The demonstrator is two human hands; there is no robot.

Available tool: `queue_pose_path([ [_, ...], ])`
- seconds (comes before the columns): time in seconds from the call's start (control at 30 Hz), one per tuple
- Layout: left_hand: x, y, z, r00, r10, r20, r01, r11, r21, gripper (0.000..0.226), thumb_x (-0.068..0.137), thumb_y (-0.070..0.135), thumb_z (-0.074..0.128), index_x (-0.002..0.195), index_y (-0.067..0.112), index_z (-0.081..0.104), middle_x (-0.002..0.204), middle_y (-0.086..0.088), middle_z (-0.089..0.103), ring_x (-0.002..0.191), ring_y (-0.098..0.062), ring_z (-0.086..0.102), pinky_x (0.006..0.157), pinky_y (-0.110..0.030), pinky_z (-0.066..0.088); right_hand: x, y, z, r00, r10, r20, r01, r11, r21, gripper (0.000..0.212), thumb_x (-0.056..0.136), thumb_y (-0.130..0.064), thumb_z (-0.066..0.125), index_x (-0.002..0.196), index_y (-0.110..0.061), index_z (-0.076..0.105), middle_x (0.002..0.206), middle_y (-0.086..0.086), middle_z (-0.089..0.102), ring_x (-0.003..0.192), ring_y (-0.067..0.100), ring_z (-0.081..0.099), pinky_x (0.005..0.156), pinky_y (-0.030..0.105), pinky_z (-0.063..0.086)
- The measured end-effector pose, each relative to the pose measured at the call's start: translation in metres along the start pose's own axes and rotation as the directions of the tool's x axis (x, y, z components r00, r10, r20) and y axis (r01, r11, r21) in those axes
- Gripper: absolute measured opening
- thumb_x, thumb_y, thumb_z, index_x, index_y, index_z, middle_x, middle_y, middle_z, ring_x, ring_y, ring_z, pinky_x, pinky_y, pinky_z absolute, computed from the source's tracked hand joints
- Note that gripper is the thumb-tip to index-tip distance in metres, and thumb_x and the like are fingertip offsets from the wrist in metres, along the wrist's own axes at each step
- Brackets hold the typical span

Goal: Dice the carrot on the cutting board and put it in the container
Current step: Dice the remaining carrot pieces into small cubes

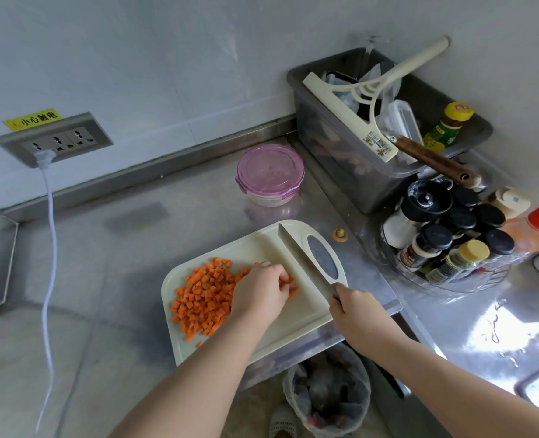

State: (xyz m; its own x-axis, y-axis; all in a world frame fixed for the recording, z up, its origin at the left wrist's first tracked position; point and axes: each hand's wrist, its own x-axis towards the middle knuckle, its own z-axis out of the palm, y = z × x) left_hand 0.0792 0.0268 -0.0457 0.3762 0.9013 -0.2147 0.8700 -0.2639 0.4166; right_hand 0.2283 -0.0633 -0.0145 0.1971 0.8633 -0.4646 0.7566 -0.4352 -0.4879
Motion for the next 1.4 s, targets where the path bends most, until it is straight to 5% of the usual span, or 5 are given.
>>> queue_pose_path([
  [0.47,-0.004,0.004,0.003,0.997,-0.064,-0.047,0.063,0.998,-0.017,0.019,0.094,0.028,0.052,0.109,0.022,0.06,0.112,0.004,0.059,0.098,-0.015,0.059,0.074,-0.031,0.05,0.0,0.003,0.002,1.0,0.016,-0.006,-0.016,1.0,0.018,0.033,0.101,-0.019,0.033,0.068,-0.021,0.031,0.061,-0.001,0.042,0.052,0.015,0.037,0.05,0.028,0.028],
  [0.67,-0.025,0.007,0.008,0.986,0.138,-0.092,-0.117,0.972,0.206,0.027,0.087,0.049,0.055,0.101,0.026,0.061,0.106,0.008,0.051,0.099,-0.016,0.052,0.078,-0.028,0.037,0.002,0.006,0.0,0.999,0.031,-0.014,-0.031,0.999,0.026,0.033,0.101,-0.019,0.034,0.068,-0.021,0.032,0.061,-0.001,0.043,0.052,0.015,0.038,0.049,0.027,0.028],
  [1.03,-0.029,0.008,0.011,0.993,0.016,-0.117,0.007,0.98,0.198,0.026,0.092,0.045,0.05,0.107,0.03,0.065,0.109,0.01,0.056,0.103,-0.012,0.052,0.082,-0.028,0.036,0.006,0.007,-0.002,1.0,0.028,0.003,-0.028,0.999,0.015,0.03,0.101,-0.021,0.034,0.071,-0.021,0.034,0.065,-0.001,0.047,0.054,0.015,0.041,0.051,0.028,0.031],
  [1.3,-0.014,-0.001,0.003,0.996,-0.051,-0.072,0.061,0.989,0.137,0.022,0.091,0.048,0.054,0.09,0.03,0.066,0.104,0.009,0.058,0.11,-0.011,0.055,0.076,-0.028,0.038,0.006,0.005,-0.003,1.0,0.01,0.007,-0.01,1.0,0.001,0.031,0.102,-0.021,0.033,0.071,-0.024,0.034,0.064,-0.002,0.047,0.053,0.013,0.042,0.049,0.026,0.031],
  [1.4,-0.011,-0.001,-0.001,0.995,-0.043,-0.087,0.052,0.993,0.101,0.025,0.091,0.049,0.054,0.091,0.026,0.064,0.102,0.008,0.056,0.094,-0.014,0.06,0.068,-0.027,0.041,0.006,0.005,-0.003,1.0,0.004,0.009,-0.004,1.0,-0.002,0.029,0.102,-0.021,0.033,0.073,-0.022,0.037,0.064,-0.002,0.047,0.054,0.014,0.042,0.05,0.026,0.031],
])
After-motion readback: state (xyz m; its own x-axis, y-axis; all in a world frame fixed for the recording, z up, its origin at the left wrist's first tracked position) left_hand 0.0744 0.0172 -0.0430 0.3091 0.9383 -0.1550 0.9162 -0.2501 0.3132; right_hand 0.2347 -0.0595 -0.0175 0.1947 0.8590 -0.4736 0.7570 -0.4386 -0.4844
